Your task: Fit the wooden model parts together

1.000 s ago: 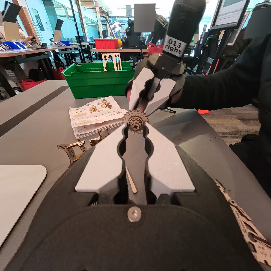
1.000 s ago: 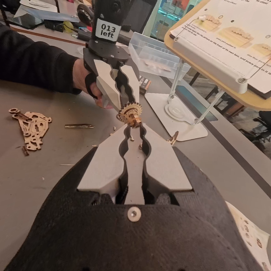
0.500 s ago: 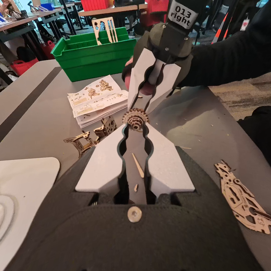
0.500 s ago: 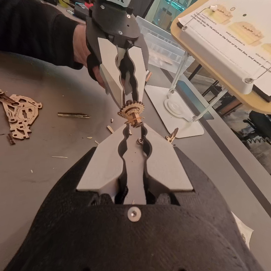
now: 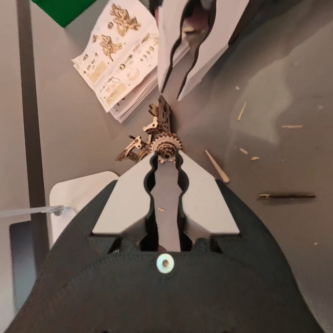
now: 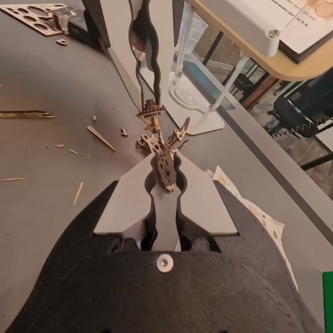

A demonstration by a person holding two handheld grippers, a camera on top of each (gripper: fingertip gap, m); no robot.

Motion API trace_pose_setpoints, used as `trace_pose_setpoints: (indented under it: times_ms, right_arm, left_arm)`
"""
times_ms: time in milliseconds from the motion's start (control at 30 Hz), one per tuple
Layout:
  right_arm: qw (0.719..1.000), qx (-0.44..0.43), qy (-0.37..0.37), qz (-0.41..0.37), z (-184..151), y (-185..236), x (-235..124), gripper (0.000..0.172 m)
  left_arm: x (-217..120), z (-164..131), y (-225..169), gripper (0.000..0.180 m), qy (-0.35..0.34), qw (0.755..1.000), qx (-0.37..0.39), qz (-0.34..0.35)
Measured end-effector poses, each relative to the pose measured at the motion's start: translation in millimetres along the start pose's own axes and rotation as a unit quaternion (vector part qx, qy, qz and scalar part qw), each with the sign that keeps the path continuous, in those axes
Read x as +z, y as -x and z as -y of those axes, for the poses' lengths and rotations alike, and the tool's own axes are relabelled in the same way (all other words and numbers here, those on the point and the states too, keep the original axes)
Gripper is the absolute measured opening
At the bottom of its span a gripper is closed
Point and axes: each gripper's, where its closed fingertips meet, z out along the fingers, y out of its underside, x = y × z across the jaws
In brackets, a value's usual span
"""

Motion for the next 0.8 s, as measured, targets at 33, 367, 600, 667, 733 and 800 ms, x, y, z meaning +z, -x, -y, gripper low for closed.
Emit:
trace_pose_setpoints:
  times_ms: [33, 367, 600, 667, 733, 800]
  right_arm:
    - [1.000, 0.002, 0.001, -0.004, -1, -3, -1, 0.015]
    - [1.000, 0.005, 0.003, -0.019, -9, -10, -3, 0.014]
    - [1.000, 0.014, -0.012, -0.025, -5, -15, -9, 0.012]
    - [0.999, 0.020, -0.014, -0.025, -5, -17, -10, 0.012]
    - [0.999, 0.026, -0.013, -0.024, -6, -17, -10, 0.012]
    - [0.999, 0.030, -0.013, -0.021, -7, -17, -9, 0.011]
  left_arm:
    - [3, -3, 3, 0.017, 0.025, 0.999, 0.022, -0.002]
    - [20, -15, 16, 0.017, 0.194, 0.962, 0.185, -0.048]
    - [25, -15, 14, 0.017, 0.228, 0.952, 0.184, -0.088]
    - [27, -17, 14, 0.017, 0.231, 0.952, 0.172, -0.100]
    - [29, -18, 14, 0.017, 0.233, 0.954, 0.155, -0.111]
    - [29, -17, 15, 0.017, 0.237, 0.953, 0.147, -0.120]
